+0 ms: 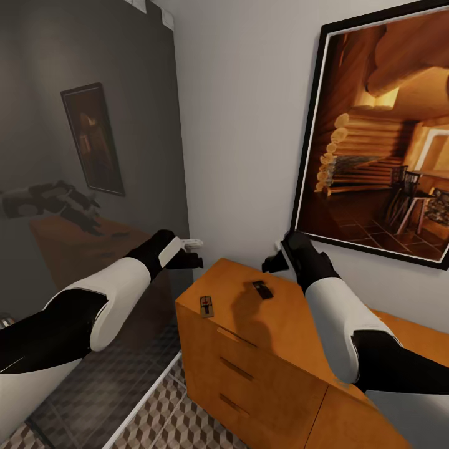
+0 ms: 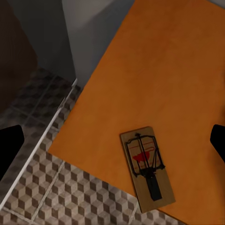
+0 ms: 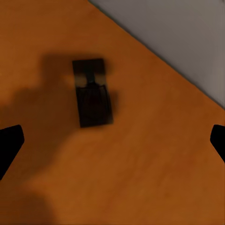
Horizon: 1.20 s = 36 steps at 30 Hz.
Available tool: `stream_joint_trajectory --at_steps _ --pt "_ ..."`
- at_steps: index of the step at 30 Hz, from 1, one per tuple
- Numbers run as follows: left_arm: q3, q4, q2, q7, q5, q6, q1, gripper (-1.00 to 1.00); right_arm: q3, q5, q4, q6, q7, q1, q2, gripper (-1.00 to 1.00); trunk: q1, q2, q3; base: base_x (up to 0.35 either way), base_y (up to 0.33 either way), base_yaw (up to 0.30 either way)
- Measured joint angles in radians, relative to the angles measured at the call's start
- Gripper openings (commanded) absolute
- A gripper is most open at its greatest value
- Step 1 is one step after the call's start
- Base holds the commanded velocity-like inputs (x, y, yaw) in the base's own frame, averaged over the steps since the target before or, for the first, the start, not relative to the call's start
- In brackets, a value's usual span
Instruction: Take the four mousetraps from the cabinet in the bathroom and place them on the bathroom floor. Make sure all four end up on the same floor surface, and ensure that at least two of them are either under or directly next to the same bathroom sink.
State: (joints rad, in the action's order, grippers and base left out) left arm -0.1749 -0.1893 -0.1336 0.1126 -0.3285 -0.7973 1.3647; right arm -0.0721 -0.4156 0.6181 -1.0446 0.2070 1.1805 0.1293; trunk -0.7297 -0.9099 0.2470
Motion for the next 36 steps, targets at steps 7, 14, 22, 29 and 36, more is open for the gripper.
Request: stream_joint_trajectory --at_steps 7,14,22,29,36 --pt "0.000 0.004 0.000 -0.001 0.001 0.000 0.000 1.00 0.000 -0.001 -0.027 0.000 0.033 0.021 -0.003 1.00 0.000 0.000 0.000 0.000 0.000 0.000" --pt "0.000 0.005 0.000 -0.001 0.001 0.001 0.000 1.00 0.000 -0.003 -0.034 0.000 0.041 0.027 -0.005 1.00 0.000 0.000 0.000 0.000 0.000 0.000" --pt "0.001 0.007 0.000 -0.001 0.001 0.001 0.000 1.00 0.000 -0.003 -0.032 0.000 0.042 0.029 -0.005 1.00 0.000 0.000 0.000 0.004 0.000 0.000" --pt "0.001 0.014 0.000 0.000 0.004 0.002 0.000 1.00 0.000 -0.003 -0.032 0.000 0.042 0.029 -0.005 1.00 0.000 0.000 0.000 0.163 -0.012 0.000" --pt "0.001 0.019 0.001 0.000 0.004 0.002 0.000 1.00 0.000 -0.003 -0.032 0.000 0.042 0.029 -0.004 1.00 0.000 0.000 0.000 0.146 -0.026 0.000"
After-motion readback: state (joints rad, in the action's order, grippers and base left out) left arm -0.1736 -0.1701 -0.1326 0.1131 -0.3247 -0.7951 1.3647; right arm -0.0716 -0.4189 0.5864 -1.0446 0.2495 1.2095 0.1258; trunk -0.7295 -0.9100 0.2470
